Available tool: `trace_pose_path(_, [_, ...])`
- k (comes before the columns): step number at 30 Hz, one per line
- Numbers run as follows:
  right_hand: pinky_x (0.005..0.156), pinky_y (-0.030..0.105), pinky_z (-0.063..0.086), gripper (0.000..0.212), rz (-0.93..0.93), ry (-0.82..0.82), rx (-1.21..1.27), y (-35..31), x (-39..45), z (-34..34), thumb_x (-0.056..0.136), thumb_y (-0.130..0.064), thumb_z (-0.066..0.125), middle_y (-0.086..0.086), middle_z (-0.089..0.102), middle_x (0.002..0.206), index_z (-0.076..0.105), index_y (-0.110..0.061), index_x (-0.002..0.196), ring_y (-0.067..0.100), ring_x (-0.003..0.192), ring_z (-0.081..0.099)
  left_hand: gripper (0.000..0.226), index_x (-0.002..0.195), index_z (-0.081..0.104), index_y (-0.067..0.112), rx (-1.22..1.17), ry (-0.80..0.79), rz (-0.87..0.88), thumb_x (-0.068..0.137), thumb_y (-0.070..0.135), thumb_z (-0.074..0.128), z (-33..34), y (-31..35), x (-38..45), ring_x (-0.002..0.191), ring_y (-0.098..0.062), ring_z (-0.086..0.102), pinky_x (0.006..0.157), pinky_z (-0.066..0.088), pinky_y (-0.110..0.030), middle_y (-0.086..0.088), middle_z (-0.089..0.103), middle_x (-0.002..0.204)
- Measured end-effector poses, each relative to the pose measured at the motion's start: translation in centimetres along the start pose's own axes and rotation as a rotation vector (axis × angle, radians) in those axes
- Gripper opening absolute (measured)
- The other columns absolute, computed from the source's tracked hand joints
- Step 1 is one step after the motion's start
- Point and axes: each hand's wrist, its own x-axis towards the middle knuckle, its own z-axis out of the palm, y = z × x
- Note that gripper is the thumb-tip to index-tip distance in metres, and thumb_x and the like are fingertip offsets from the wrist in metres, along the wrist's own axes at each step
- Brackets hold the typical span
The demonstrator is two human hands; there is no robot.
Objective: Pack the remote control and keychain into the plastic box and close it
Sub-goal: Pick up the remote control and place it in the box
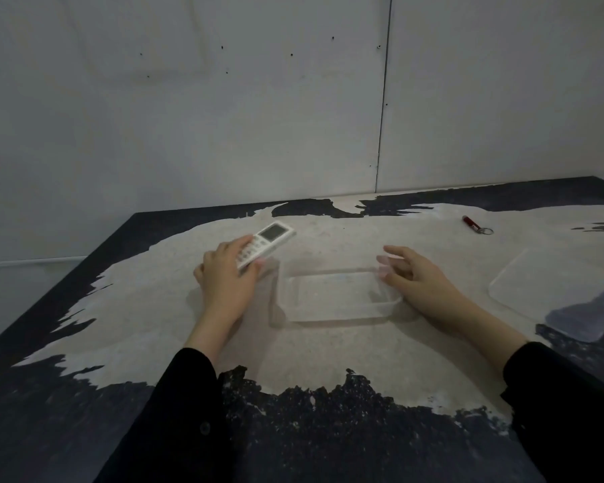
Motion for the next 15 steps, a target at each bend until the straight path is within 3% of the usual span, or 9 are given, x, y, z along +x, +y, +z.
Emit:
trace_pose_path(4, [0.098,0.026,0.043,0.048,0.005,-0.001,-0.015,0.0,0.0,-0.2,0.091,-0.021,0.056,-0.002,0.051,0.141,0.043,-0.017,0.137,0.013,0.120,0.053,0.041,0.122,0.053,0.033,-0.079,-0.093,0.244,0.082,0.028,0.062,0.5,3.7,-1.5,0.104,-0.019,0.045,0.092,0.019,-0.031,0.005,0.059,0.116])
trace_pose_path(9, [0.077,0.006,0.046,0.049,-0.005,-0.021,-0.023,0.0,0.1,-0.2,0.092,-0.018,0.056,-0.001,0.053,0.139,0.042,-0.016,0.139,0.006,0.113,0.054,0.041,0.122,0.052,0.026,-0.028,-0.305,0.349,0.083,0.022,0.062,1.3,4.7,-2.2,0.098,-0.014,0.041,0.089,0.028,-0.030,-0.001,0.059,0.114])
trace_pose_path(12, [0.092,0.015,0.040,0.049,-0.011,-0.022,-0.031,-0.1,0.1,-0.2,0.093,-0.014,0.054,0.001,0.052,0.140,0.041,-0.014,0.140,0.008,0.117,0.052,0.039,0.119,0.052,0.024,-0.009,-0.403,0.377,0.082,0.020,0.061,1.3,4.7,-2.1,0.098,-0.017,0.045,0.087,0.037,-0.032,-0.002,0.057,0.114])
trace_pose_path(15, [0.096,0.018,0.037,0.049,-0.012,-0.026,-0.039,-0.1,0.1,-0.2,0.093,-0.010,0.052,0.003,0.052,0.141,0.040,-0.013,0.141,0.009,0.121,0.050,0.038,0.117,0.056,0.022,0.025,-0.460,0.377,0.079,0.021,0.063,1.3,4.9,-2.2,0.100,-0.017,0.050,0.090,0.044,-0.035,-0.002,0.055,0.113])
